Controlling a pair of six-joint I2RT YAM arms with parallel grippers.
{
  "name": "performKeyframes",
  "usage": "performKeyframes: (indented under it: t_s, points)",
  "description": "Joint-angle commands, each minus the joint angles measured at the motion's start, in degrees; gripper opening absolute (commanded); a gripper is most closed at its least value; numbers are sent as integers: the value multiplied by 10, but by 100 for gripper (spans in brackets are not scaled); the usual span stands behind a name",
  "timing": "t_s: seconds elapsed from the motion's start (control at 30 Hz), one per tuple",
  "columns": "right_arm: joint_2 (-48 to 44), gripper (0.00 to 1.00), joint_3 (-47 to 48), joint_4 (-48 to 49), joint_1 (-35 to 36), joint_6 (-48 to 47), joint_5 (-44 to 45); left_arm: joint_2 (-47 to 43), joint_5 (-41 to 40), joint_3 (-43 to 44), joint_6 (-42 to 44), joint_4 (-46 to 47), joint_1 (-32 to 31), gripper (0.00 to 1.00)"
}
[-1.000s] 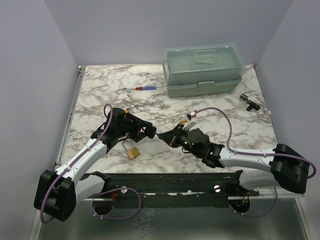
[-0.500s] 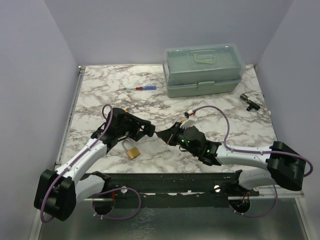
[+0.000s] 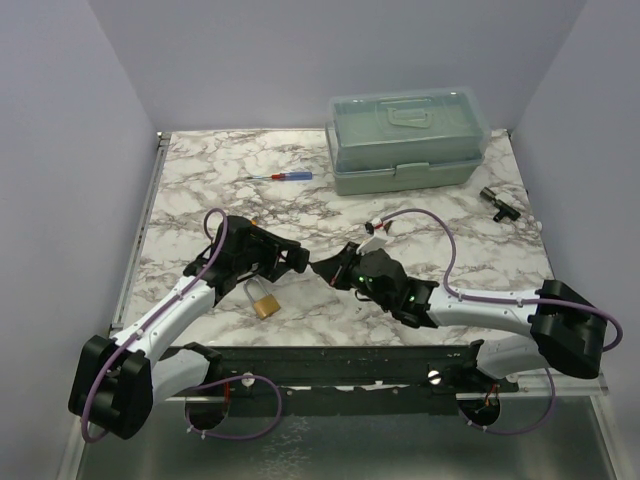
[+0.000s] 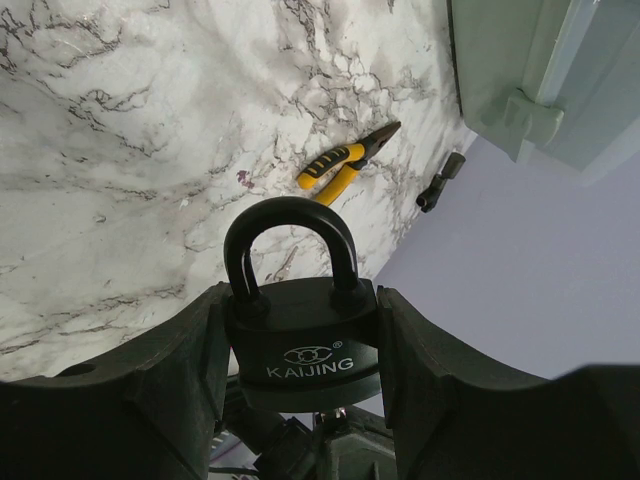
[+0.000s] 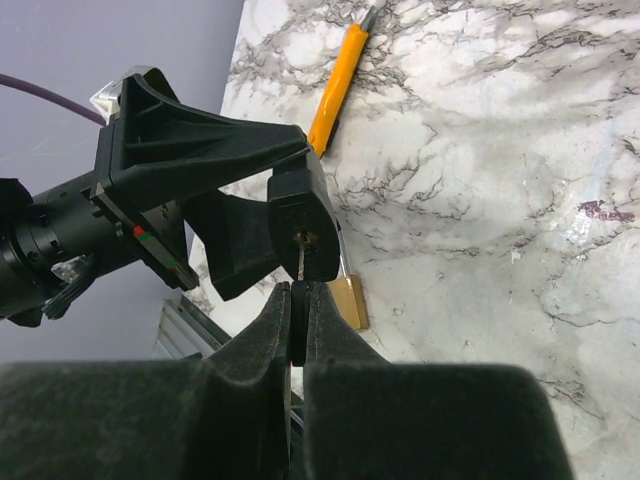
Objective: Unlock with the key
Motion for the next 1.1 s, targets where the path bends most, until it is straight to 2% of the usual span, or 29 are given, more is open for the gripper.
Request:
performKeyframes:
  t_s: [0.0,0.4,0.47,0.63,0.7,0.87,1.07]
  points:
    - [8,0,24,-38,5,29,25,-4,26,5,-24,45,-14,0]
    - [23,0,77,-86,5,41,-1,-14,28,-8,-30,57,-18,0]
    - [32,0,79,-63,6,-8,-11,-17,31,-10,-34,59,-19,0]
    - [44,0,59,14,38,-176,29,-27,33,-12,-45,59,-19,0]
    - [44,0,55,27,44,-201,41,-30,32,-12,-48,59,-19,0]
    - [32,0,44,27,45,-159,62,-29,32,-13,-52,60,-19,0]
    - [35,0,71,-55,45,-34,111,-31,31,-16,-62,67,-19,0]
